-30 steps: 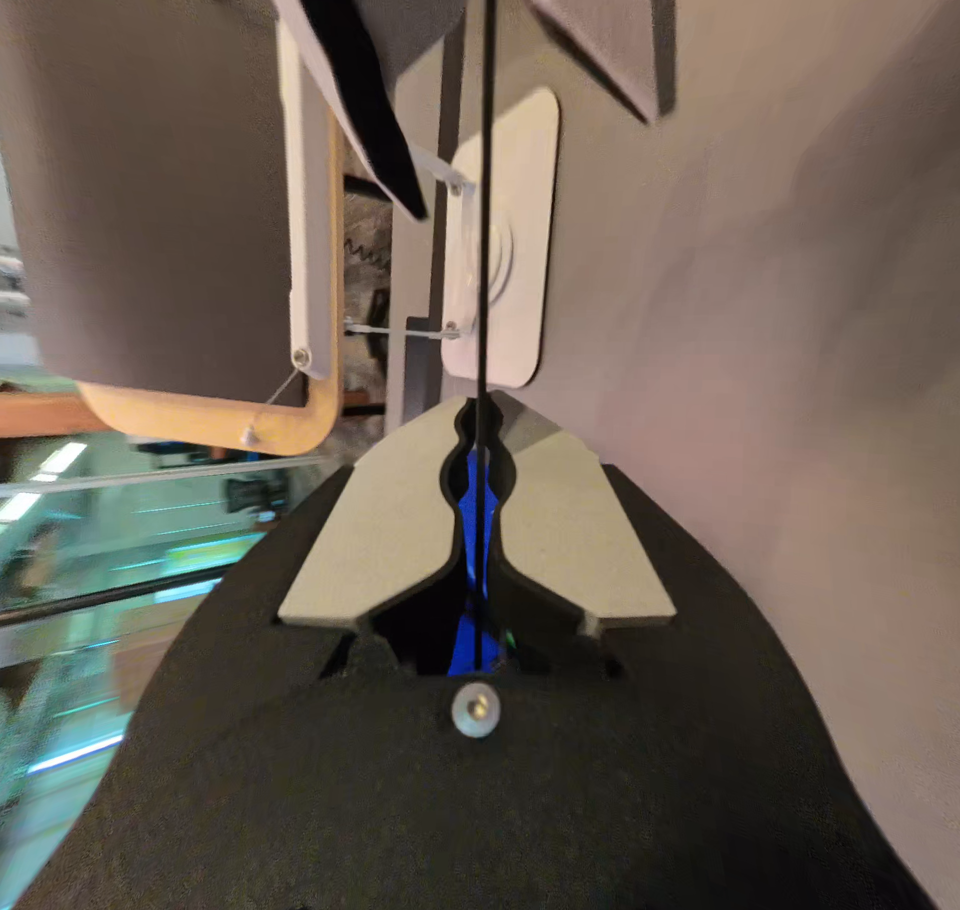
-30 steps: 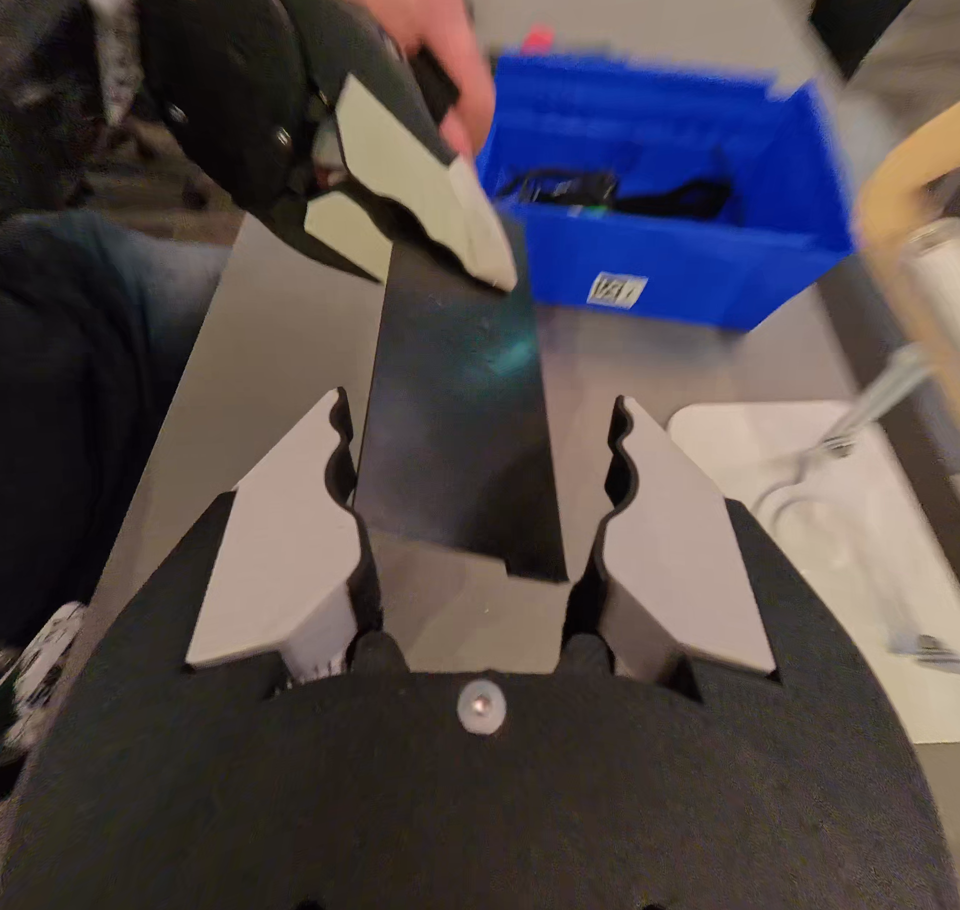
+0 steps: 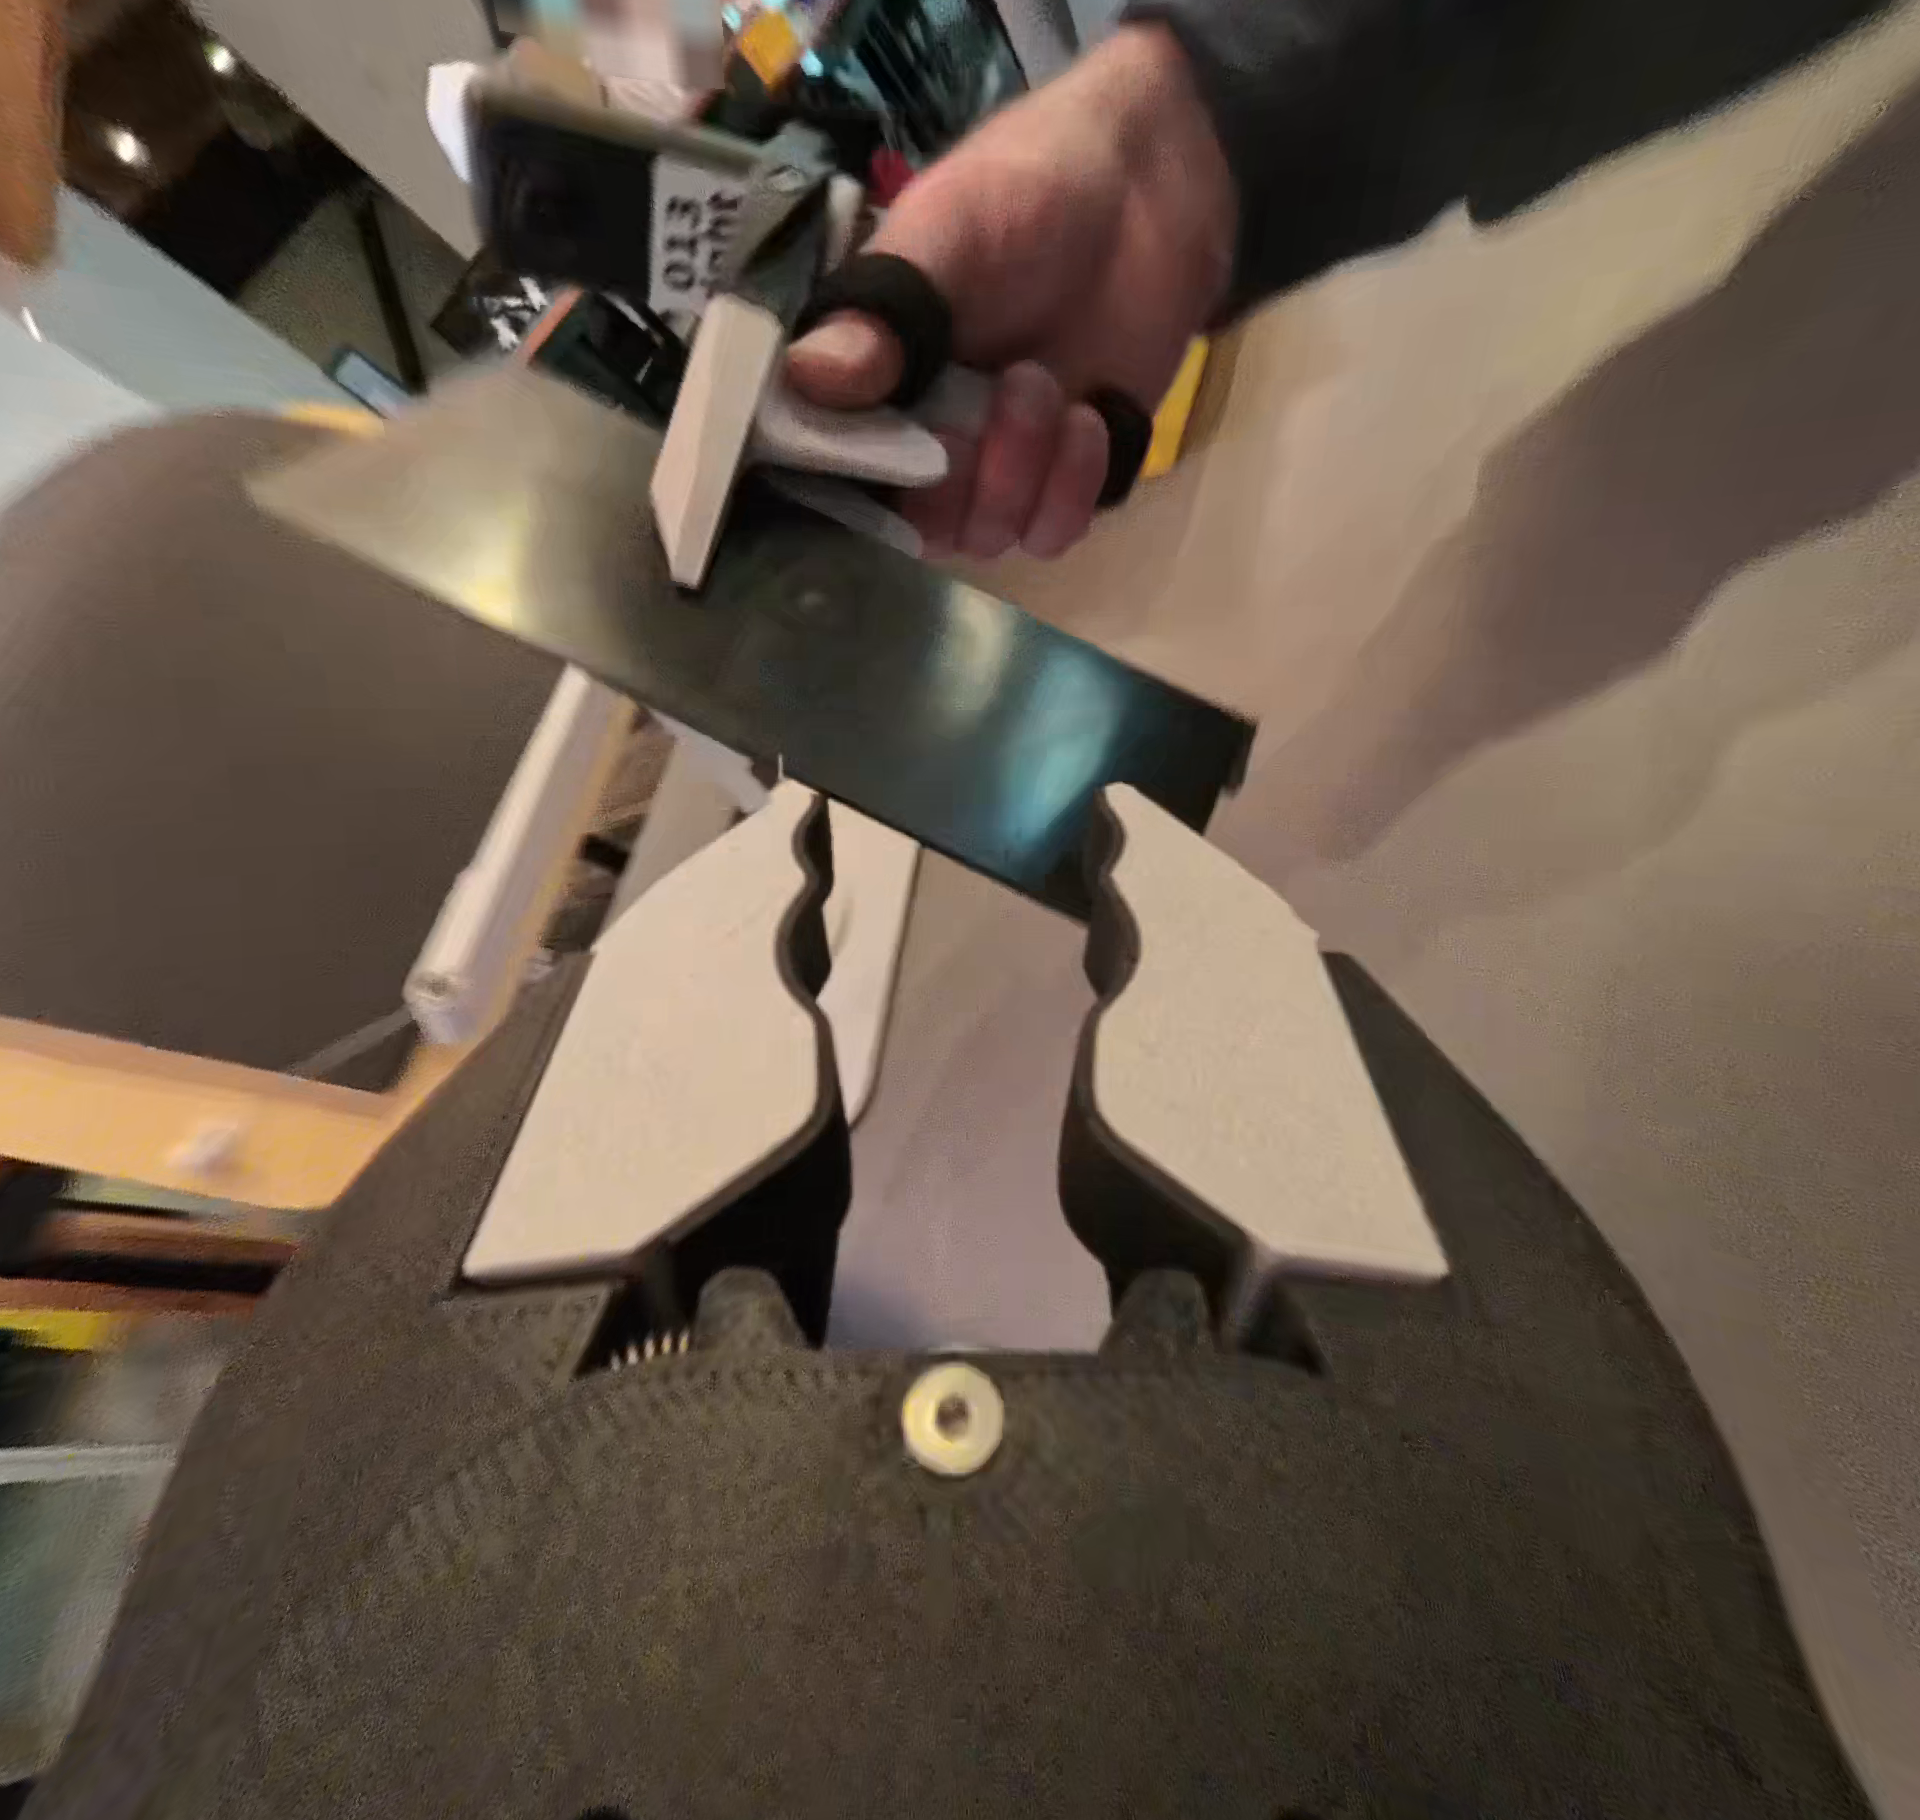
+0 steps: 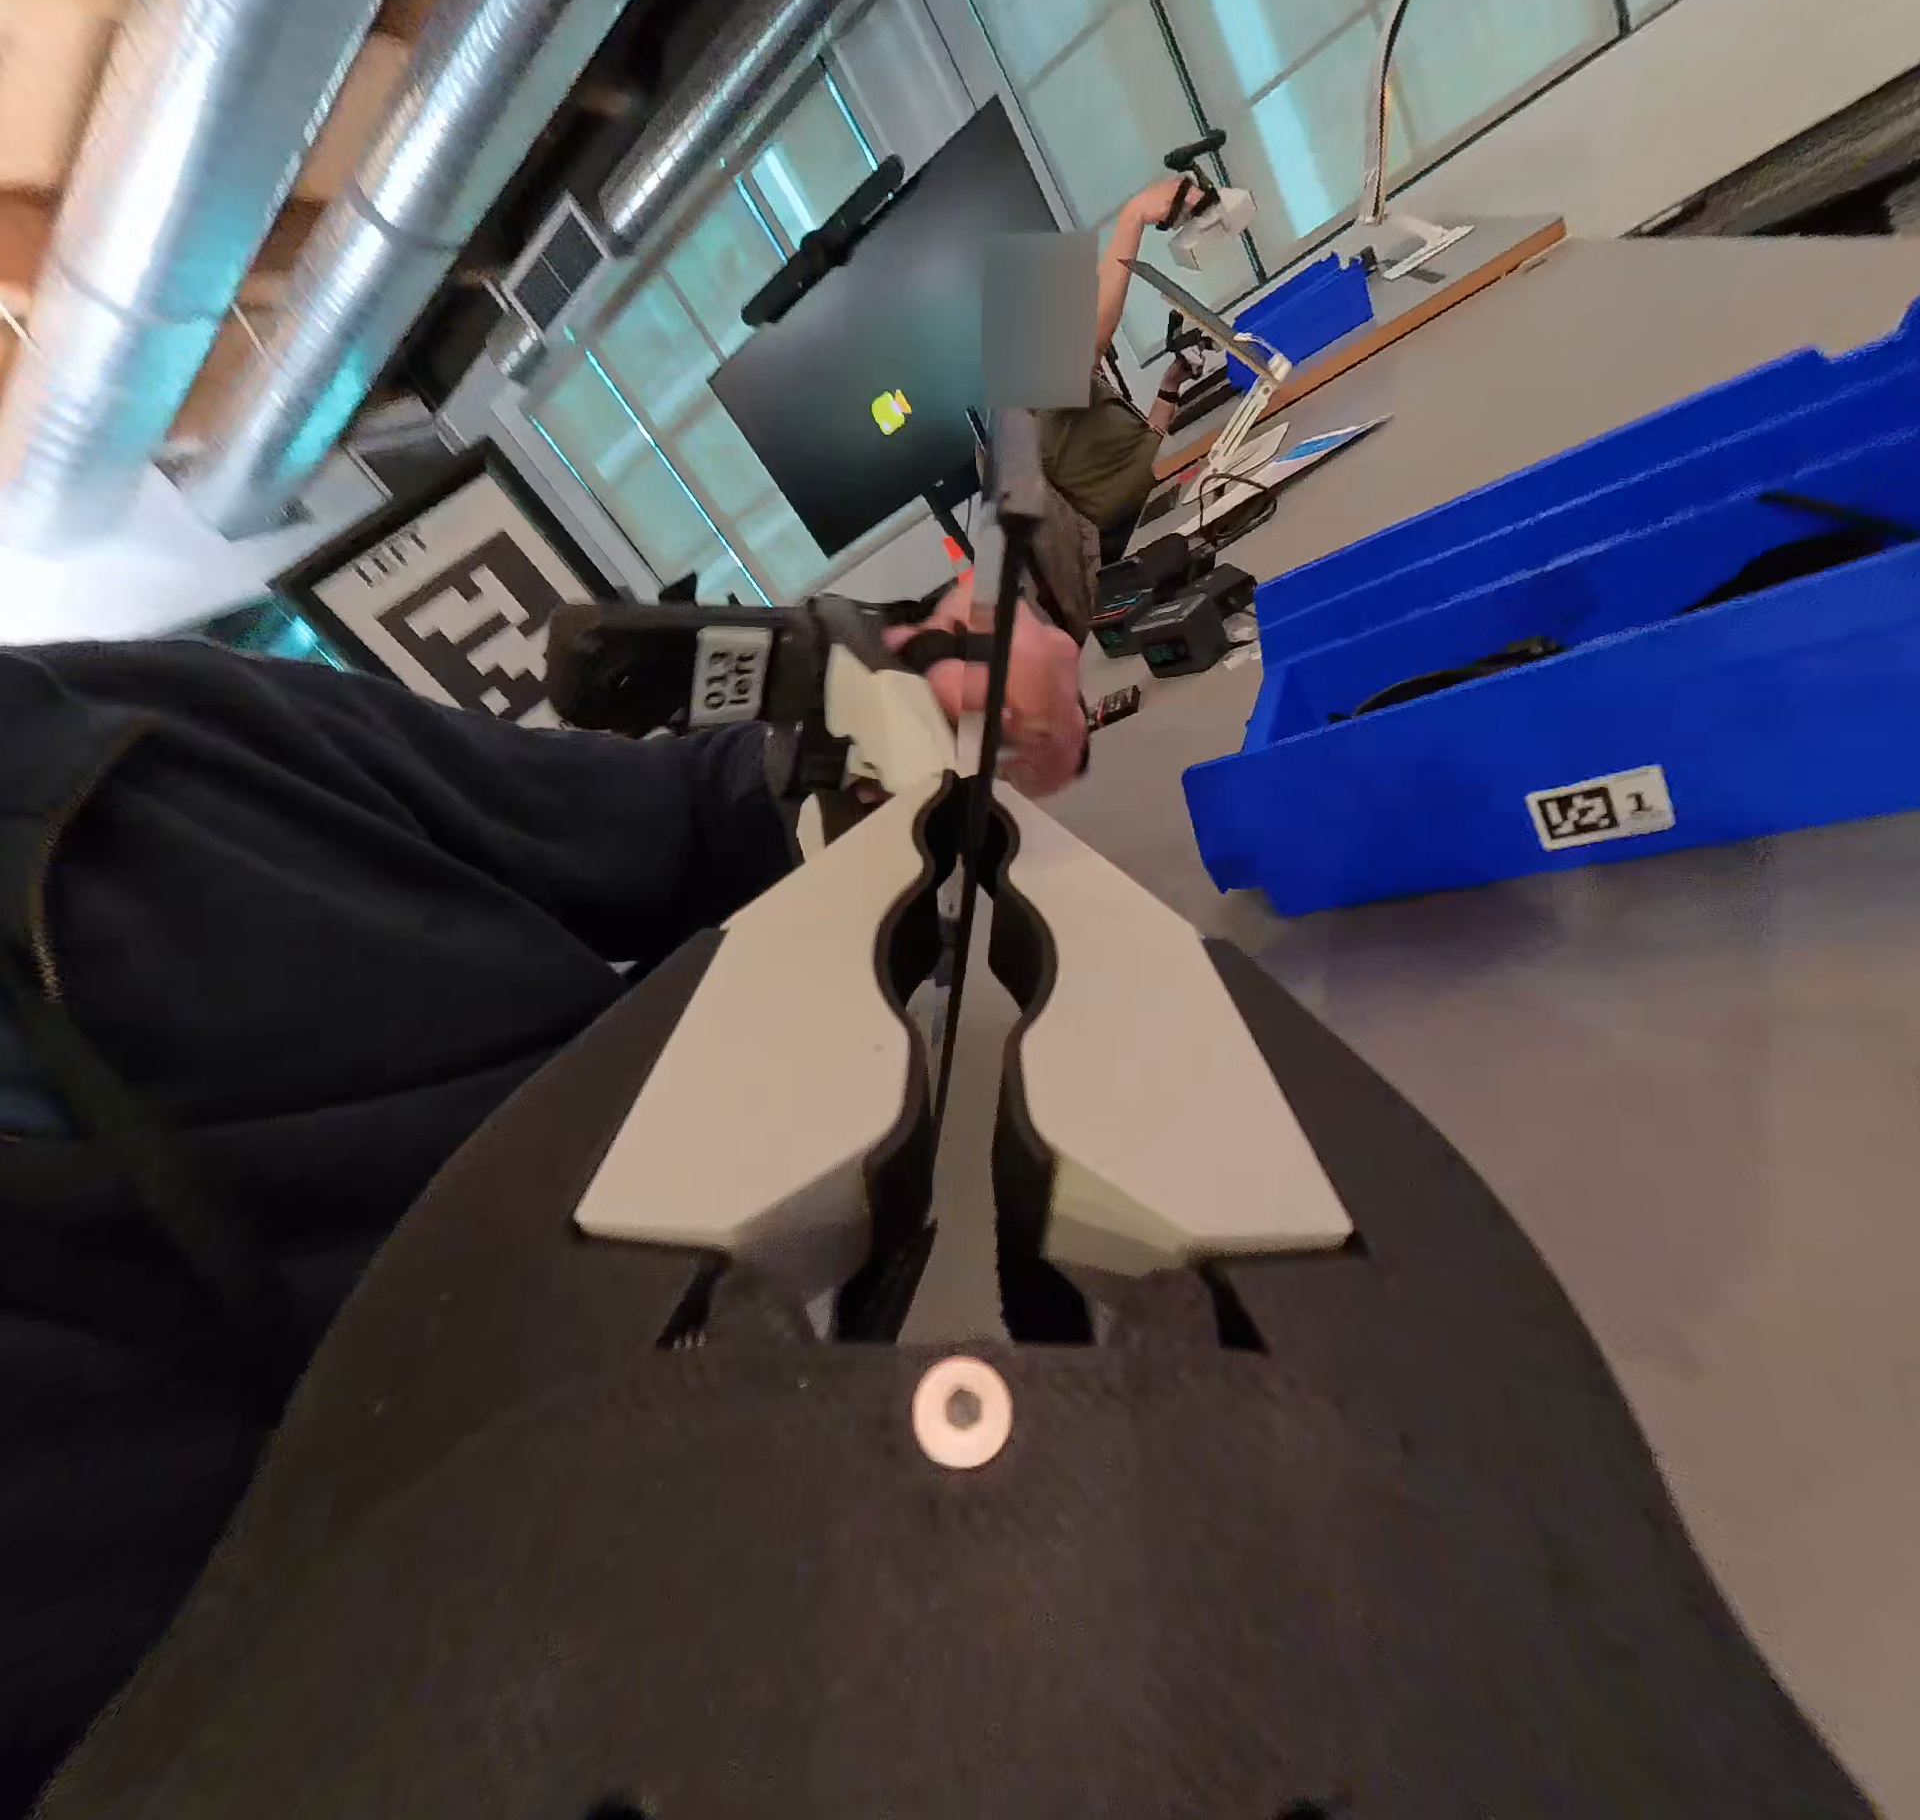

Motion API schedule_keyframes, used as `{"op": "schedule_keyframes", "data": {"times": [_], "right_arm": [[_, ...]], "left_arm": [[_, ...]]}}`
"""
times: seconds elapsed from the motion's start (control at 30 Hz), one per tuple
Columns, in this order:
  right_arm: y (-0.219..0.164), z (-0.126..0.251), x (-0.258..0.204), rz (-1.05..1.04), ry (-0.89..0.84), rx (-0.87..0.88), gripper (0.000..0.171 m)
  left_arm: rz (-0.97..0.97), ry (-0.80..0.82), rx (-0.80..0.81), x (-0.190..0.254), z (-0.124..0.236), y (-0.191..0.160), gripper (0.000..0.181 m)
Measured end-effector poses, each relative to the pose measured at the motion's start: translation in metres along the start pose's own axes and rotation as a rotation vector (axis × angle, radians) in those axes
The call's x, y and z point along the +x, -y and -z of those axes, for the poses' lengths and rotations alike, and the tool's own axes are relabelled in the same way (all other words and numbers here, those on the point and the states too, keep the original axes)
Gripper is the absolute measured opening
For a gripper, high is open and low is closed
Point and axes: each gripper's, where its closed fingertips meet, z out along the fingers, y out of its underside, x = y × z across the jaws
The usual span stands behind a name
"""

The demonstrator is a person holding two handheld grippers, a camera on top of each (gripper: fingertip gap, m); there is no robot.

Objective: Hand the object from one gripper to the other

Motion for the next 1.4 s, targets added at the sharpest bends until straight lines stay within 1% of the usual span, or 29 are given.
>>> {"op": "schedule_keyframes", "data": {"times": [0.1,0.2,0.23,0.27,0.37,0.43,0.5,0.53,0.63,0.73,0.77,0.83,0.9,0.93,0.97,1.0,1.07,1.13,1.23,1.3,1.37,1.4], "right_arm": [[-0.003,0.001,0.004,-0.095,0.028,0.003,0.0],[-0.01,-0.003,0.008,-0.146,0.038,-0.014,0.0],[-0.012,-0.004,0.009,-0.166,0.045,-0.011,0.0],[-0.013,-0.006,0.009,-0.183,0.055,-0.011,0.0],[-0.022,-0.01,0.01,-0.22,0.069,-0.037,0.0],[-0.026,-0.013,0.007,-0.236,0.085,-0.053,0.0],[-0.031,-0.018,0.005,-0.249,0.098,-0.064,0.0],[-0.033,-0.02,0.005,-0.255,0.105,-0.07,0.0],[-0.035,-0.025,0.003,-0.273,0.127,-0.062,0.0],[-0.036,-0.024,0.012,-0.283,0.096,-0.036,0.004],[-0.036,-0.023,0.016,-0.278,0.087,-0.018,0.01],[-0.03,-0.018,0.023,-0.242,0.051,0.035,0.039],[-0.022,-0.008,0.031,-0.158,-0.028,0.078,0.069],[-0.017,-0.002,0.033,-0.11,-0.063,0.1,0.075],[-0.012,0.004,0.034,-0.048,-0.095,0.119,0.08],[-0.008,0.01,0.033,0.023,-0.126,0.135,0.079],[0.002,0.021,0.027,0.167,-0.18,0.167,0.083],[0.006,0.025,0.019,0.327,-0.244,0.143,0.084],[0.009,0.023,0.005,0.626,-0.37,0.034,0.09],[0.011,0.019,-0.002,0.879,-0.491,-0.069,0.095],[0.012,0.014,-0.005,1.108,-0.609,-0.193,0.107],[0.01,0.011,-0.004,1.214,-0.663,-0.27,0.117]], "left_arm": [[-0.344,0.043,-0.134,-0.007,0.015,0.004,0.046],[-0.607,0.128,-0.203,-0.017,0.021,0.009,0.051],[-0.713,0.125,-0.229,-0.014,0.019,0.006,0.055],[-0.812,0.119,-0.235,-0.008,0.016,0.004,0.056],[-1.005,0.085,-0.272,0.003,0.007,-0.013,0.058],[-1.088,0.137,-0.258,0.003,0.003,-0.013,0.056],[-1.152,0.133,-0.217,0.015,-0.006,-0.008,0.05],[-1.183,0.142,-0.201,0.02,-0.01,-0.005,0.044],[-1.202,0.169,-0.158,0.027,-0.02,0.003,0.013],[-1.17,0.218,-0.144,0.024,-0.025,0.011,0.003],[-1.133,0.219,-0.152,0.022,-0.026,0.014,0.002],[-0.997,0.22,-0.165,0.014,-0.025,0.019,0.001],[-0.751,0.217,-0.171,0.001,-0.023,0.021,0.001],[-0.626,0.216,-0.17,-0.007,-0.021,0.02,0.001],[-0.503,0.211,-0.17,-0.015,-0.019,0.019,0.001],[-0.375,0.198,-0.164,-0.021,-0.018,0.019,0.001],[-0.107,0.167,-0.135,-0.033,-0.015,0.018,0.001],[0.13,0.105,-0.106,-0.039,-0.015,0.016,0.001],[0.452,-0.012,-0.077,-0.043,-0.017,0.011,0.002],[0.606,-0.072,-0.04,-0.046,-0.018,0.01,0.001],[0.737,-0.117,-0.013,-0.049,-0.019,0.011,0.002],[0.796,-0.14,0.007,-0.051,-0.019,0.012,0.002]]}}
